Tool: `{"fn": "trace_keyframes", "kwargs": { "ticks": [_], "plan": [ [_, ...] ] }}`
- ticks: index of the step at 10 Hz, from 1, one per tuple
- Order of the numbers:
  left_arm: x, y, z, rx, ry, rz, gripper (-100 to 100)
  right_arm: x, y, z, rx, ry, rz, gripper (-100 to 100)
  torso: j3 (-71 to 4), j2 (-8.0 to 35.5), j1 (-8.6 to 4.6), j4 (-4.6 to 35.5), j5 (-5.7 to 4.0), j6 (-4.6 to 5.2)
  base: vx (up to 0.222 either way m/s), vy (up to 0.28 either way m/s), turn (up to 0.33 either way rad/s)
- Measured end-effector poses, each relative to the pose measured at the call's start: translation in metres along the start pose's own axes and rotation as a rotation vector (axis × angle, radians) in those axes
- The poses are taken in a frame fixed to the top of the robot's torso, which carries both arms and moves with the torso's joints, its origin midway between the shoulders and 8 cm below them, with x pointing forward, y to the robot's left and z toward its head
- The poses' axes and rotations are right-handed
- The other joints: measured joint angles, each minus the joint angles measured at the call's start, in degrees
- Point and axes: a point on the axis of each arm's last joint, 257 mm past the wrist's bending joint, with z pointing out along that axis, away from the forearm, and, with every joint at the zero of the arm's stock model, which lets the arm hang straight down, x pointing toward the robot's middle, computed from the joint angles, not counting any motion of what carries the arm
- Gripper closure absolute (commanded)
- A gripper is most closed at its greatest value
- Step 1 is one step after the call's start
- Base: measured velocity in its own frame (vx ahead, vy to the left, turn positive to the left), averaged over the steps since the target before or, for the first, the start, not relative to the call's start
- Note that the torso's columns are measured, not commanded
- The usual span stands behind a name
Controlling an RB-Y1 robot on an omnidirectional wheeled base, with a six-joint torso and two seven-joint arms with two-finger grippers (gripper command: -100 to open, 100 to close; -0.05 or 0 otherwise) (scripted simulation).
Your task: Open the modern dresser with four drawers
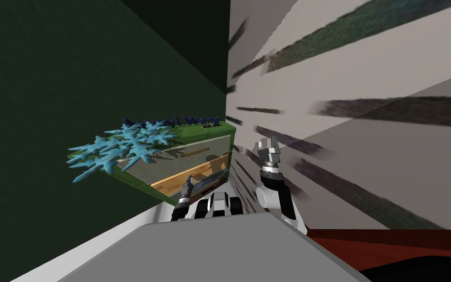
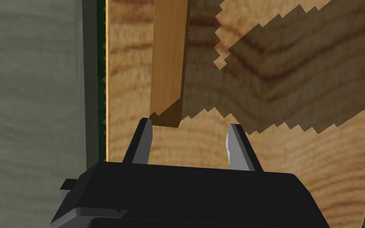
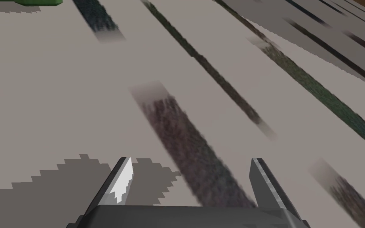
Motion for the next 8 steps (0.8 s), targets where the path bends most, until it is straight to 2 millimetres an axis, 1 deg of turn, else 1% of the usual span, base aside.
{"fn": "trace_keyframes", "kwargs": {
  "ticks": [1, 2, 4, 6, 8],
  "plan": [
    [0.002, -0.006, -0.001, 0.025, 0.002, -0.001, 100, 0.000, 0.000, 0.000, 0.000, 0.000, 0.000, 0, -0.05, -0.26, 0.21, -0.38, 0.26, -0.03, -0.022, -0.002, -0.003],
    [0.002, -0.010, 0.001, 0.041, 0.003, -0.002, 100, 0.000, 0.000, 0.000, 0.000, 0.000, 0.000, 0, -0.25, -0.57, 0.33, -0.43, 0.29, -0.01, -0.084, -0.042, 0.031],
    [0.002, -0.014, 0.009, 0.043, 0.006, 0.000, 100, 0.000, 0.000, 0.000, 0.000, 0.000, 0.000, 0, -0.09, -0.29, -0.10, -0.36, 0.20, 0.09, -0.147, -0.090, 0.037],
    [0.003, -0.011, 0.012, 0.025, 0.008, 0.000, 100, 0.000, 0.000, 0.000, 0.000, 0.000, 0.000, 0, -0.17, -0.42, 0.11, -0.37, 0.25, 0.12, -0.165, -0.075, 0.020],
    [0.004, -0.009, 0.014, 0.015, 0.009, 0.001, 100, 0.000, 0.000, 0.000, 0.000, 0.000, 0.000, 0, -0.41, -0.78, 0.21, -0.32, 0.18, 0.10, -0.102, -0.039, 0.015]
  ]
}}
